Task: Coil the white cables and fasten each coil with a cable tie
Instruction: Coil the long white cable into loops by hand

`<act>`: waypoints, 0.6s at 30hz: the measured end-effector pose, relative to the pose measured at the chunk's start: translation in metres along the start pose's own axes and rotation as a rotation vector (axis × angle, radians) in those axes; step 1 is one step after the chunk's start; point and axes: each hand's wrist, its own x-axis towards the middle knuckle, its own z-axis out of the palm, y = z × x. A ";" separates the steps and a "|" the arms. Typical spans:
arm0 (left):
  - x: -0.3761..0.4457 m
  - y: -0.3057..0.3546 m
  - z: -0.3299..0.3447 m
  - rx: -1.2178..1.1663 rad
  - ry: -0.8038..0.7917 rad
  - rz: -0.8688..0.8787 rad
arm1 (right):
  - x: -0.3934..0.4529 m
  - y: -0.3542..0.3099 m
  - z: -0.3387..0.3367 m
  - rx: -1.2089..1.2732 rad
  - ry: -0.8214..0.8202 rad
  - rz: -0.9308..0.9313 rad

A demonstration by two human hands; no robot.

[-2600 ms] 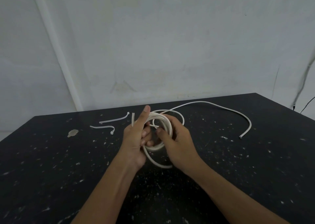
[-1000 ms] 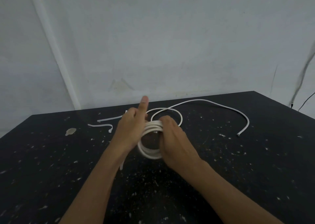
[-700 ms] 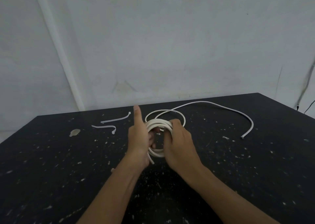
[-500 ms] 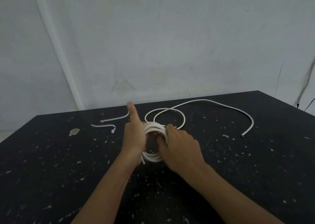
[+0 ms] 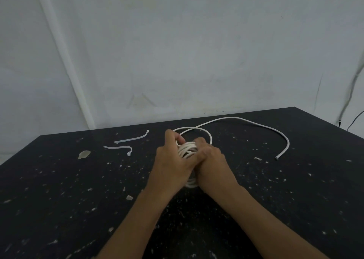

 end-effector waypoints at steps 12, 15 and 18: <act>0.013 -0.008 -0.006 -0.444 0.329 -0.410 | -0.011 -0.013 0.023 0.219 0.004 -0.214; 0.012 -0.004 -0.006 -0.445 0.167 -0.439 | -0.006 -0.008 0.015 0.140 0.008 -0.174; 0.012 0.001 -0.002 -0.438 0.060 -0.483 | -0.006 -0.001 0.013 0.174 0.058 -0.124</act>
